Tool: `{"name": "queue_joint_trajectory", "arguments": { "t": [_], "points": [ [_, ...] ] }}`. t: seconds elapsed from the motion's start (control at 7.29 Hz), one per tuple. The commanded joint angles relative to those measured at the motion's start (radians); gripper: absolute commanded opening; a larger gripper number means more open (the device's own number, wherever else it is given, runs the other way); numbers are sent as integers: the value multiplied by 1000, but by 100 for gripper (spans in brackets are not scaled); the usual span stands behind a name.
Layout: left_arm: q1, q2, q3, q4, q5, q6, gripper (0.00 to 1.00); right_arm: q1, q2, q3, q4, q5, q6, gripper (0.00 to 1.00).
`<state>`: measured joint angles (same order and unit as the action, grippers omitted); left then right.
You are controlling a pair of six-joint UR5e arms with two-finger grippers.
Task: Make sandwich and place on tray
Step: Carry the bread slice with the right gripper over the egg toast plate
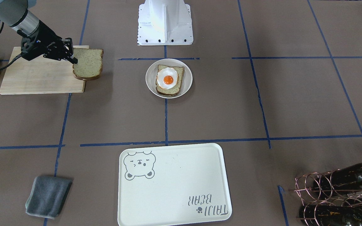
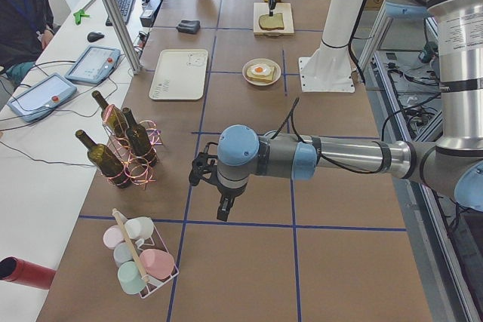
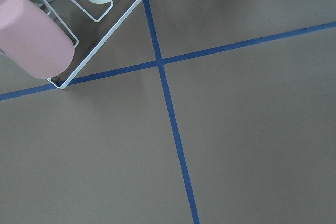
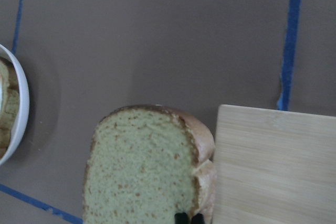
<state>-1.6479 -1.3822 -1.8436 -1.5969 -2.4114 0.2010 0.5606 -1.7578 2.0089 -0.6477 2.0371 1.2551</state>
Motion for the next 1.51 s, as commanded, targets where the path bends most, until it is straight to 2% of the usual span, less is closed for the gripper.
{"name": "queue_joint_trajectory", "arguments": {
  "t": [0.0, 0.14, 0.41, 0.69, 0.82, 0.96, 1.37],
  "points": [
    [-1, 0, 0, 0, 0, 0, 100, -4, 174, -19, -117, -8, 55, 0],
    [-1, 0, 0, 0, 0, 0, 100, -14, 264, -24, -194, -12, 84, 0],
    [0, 0, 0, 0, 0, 0, 100, -111, 425, -51, -303, -119, 153, 0],
    [-1, 0, 0, 0, 0, 0, 100, -180, 585, -114, -418, -216, 174, 0],
    [-1, 0, 0, 0, 0, 0, 100, -195, 641, -165, -432, -237, 205, 0],
    [-1, 0, 0, 0, 0, 0, 100, -203, 653, -197, -429, -262, 205, 0],
    [0, -1, 1, 0, 0, 0, 100, -220, 646, -214, -432, -274, 204, 0]
  ]
}}
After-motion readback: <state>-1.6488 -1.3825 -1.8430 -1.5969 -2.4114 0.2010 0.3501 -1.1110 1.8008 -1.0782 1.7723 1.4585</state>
